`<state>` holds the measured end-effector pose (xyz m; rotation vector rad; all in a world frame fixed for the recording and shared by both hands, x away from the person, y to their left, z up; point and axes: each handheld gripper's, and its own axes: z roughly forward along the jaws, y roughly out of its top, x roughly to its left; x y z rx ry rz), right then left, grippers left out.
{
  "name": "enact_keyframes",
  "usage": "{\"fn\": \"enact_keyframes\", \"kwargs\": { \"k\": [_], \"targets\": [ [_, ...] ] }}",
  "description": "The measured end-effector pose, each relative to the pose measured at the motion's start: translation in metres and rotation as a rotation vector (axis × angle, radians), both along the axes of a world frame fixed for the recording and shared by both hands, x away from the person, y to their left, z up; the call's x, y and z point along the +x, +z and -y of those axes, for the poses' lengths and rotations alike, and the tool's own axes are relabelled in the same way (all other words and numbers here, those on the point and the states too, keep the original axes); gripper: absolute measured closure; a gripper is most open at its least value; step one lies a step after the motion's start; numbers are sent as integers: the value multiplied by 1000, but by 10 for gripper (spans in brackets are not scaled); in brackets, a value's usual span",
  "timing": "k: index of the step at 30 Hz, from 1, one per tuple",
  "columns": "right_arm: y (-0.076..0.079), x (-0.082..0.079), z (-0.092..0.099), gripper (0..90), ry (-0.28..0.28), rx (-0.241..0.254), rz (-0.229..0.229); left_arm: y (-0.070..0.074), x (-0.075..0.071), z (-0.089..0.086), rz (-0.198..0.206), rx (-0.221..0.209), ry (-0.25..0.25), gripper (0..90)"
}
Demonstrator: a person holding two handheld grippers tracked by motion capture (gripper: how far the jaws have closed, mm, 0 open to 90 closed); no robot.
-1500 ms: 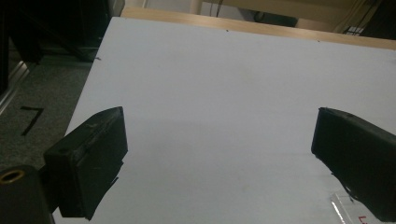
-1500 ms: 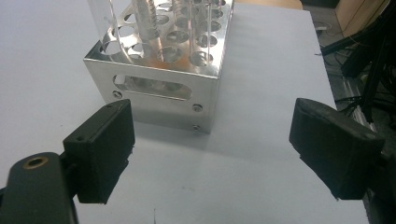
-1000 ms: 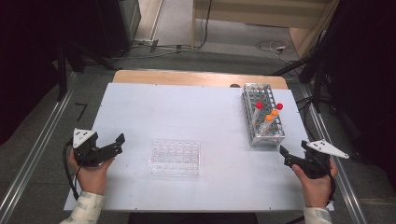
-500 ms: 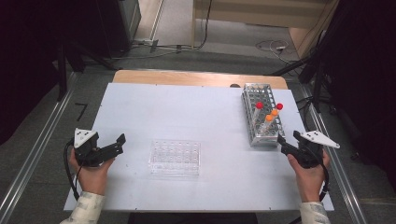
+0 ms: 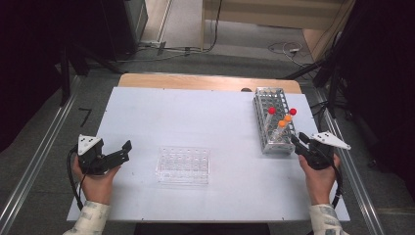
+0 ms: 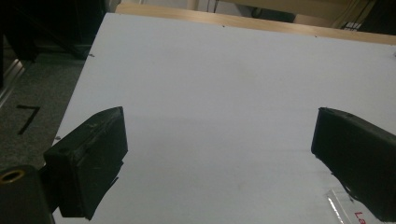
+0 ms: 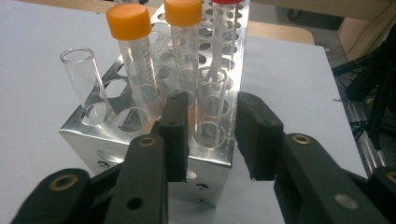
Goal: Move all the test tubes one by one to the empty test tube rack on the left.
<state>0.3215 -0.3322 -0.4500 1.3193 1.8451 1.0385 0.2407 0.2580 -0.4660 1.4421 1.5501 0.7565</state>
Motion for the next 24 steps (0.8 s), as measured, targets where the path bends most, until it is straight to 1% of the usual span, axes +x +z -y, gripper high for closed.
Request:
{"fn": "enact_keyframes", "kwargs": {
  "k": [6,8,10,14,18,24],
  "targets": [
    [-2,4,-1,721,7,3,-8,0,0,0,0,0,-1,41],
    [-2,5,-1,730,3,1,-7,0,0,0,0,0,0,41],
    [-2,6,0,734,6,11,-11,0,0,0,0,1,-1,42],
    [-1,5,0,739,6,16,-6,0,0,0,0,0,-2,42],
    [8,2,1,740,10,29,27,0,0,0,1,-1,-3,42],
    [27,-7,3,741,14,53,86,0,0,0,-1,-5,-8,45]
  ]
}}
